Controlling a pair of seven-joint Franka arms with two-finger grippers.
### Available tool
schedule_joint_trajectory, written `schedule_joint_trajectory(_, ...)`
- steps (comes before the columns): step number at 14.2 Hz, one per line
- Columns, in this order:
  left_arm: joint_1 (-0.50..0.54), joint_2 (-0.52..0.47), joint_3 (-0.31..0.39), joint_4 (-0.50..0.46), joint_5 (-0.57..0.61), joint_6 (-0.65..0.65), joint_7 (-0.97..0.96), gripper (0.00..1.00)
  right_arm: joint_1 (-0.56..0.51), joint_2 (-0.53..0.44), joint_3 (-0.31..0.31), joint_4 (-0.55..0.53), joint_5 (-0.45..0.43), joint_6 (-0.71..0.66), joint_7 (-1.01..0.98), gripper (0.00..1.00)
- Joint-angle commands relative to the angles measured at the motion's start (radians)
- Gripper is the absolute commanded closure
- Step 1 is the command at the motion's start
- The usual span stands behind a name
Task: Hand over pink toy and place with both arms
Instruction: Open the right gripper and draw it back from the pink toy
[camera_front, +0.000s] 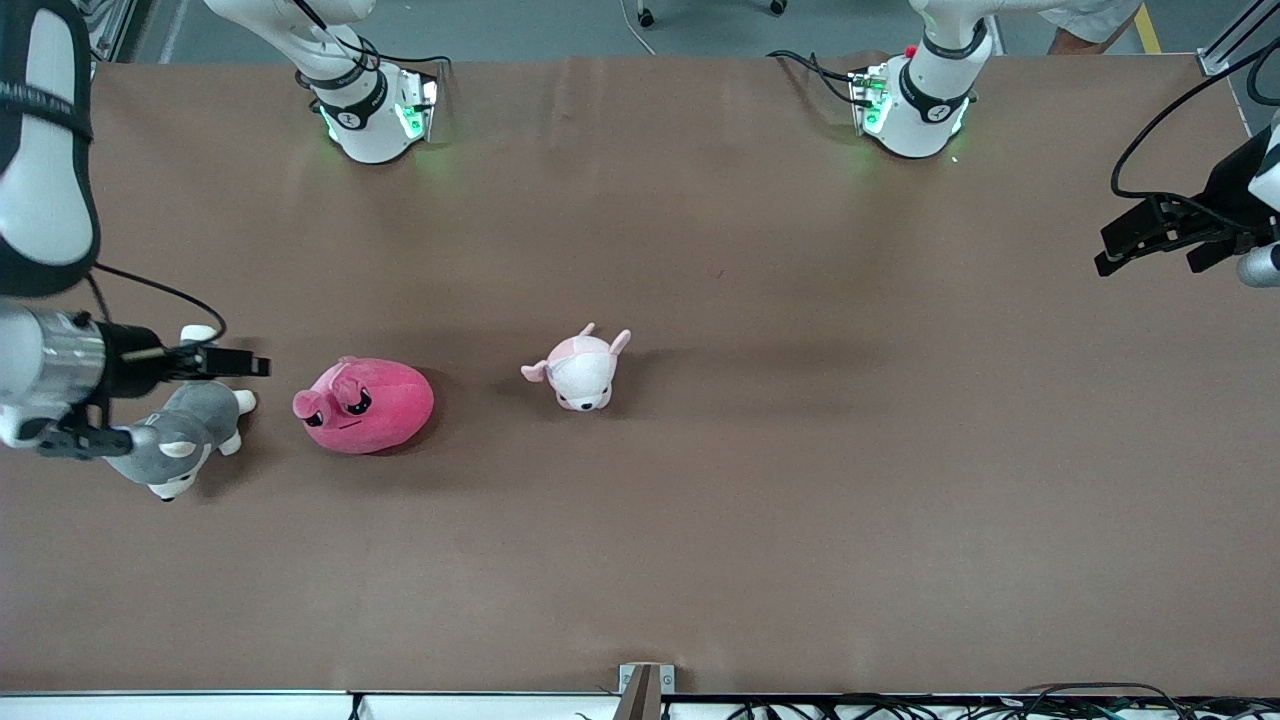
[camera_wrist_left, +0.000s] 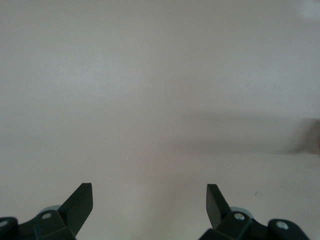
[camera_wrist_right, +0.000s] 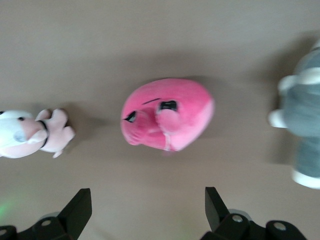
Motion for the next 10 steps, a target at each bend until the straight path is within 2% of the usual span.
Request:
schedule_joint_trajectory(1,0.017,-0.024,-0.003,-0.027,-0.009,0.021,0.069,0.0,-0.008,-0.072,-0.006,-0.003,-0.121,0.01,0.021,0.0)
schedule_joint_trajectory(2,0.023,-0.024,-0.003,-0.025,-0.009,0.022,0.075,0.0,-0.013,-0.078,-0.003,0.043,-0.19,0.003,0.016,0.0)
schedule_joint_trajectory(5,0.025,-0.019,-0.003,-0.022,-0.011,0.026,0.075,0.0,-0.014,-0.096,-0.006,0.105,-0.218,-0.039,0.02,0.0)
schedule_joint_trajectory(10,0.025,-0.016,0.0,-0.019,-0.011,0.039,0.077,0.0,-0.059,-0.142,-0.002,0.094,-0.169,0.031,0.011,0.0)
